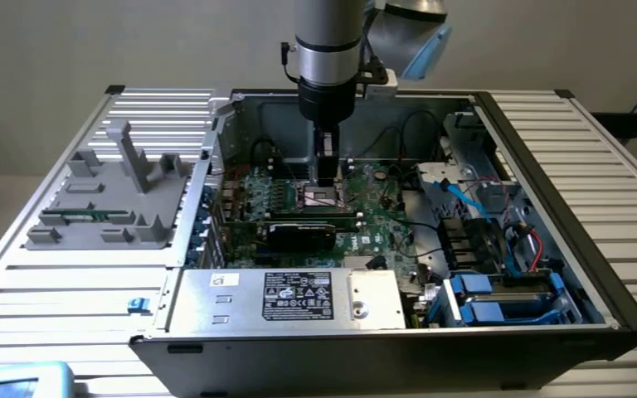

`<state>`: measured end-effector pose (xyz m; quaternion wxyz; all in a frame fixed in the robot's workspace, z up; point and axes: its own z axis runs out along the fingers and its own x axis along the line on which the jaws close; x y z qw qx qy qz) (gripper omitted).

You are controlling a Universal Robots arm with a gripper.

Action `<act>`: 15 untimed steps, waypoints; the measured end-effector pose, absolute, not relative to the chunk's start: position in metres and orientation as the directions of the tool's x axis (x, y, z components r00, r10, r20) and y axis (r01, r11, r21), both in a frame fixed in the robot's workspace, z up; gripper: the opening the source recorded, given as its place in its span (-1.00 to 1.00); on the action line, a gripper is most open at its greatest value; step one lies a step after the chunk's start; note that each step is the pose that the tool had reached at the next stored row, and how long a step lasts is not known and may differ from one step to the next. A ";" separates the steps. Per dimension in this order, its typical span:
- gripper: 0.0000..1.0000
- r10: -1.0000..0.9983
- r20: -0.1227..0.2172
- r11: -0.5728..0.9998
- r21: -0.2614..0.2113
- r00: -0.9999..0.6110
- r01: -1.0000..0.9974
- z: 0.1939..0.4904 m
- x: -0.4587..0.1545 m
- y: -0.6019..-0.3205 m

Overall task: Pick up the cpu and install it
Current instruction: 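Place the cpu into insertion slot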

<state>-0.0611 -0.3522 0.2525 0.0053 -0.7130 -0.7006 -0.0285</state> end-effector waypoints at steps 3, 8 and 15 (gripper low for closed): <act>0.11 0.999 0.047 -0.018 0.032 0.017 0.999 0.252 -0.061 -0.352; 0.11 1.000 0.002 -0.016 0.034 0.016 0.999 0.251 -0.063 -0.345; 0.11 1.000 -0.001 -0.016 0.041 0.016 0.999 0.243 -0.067 -0.343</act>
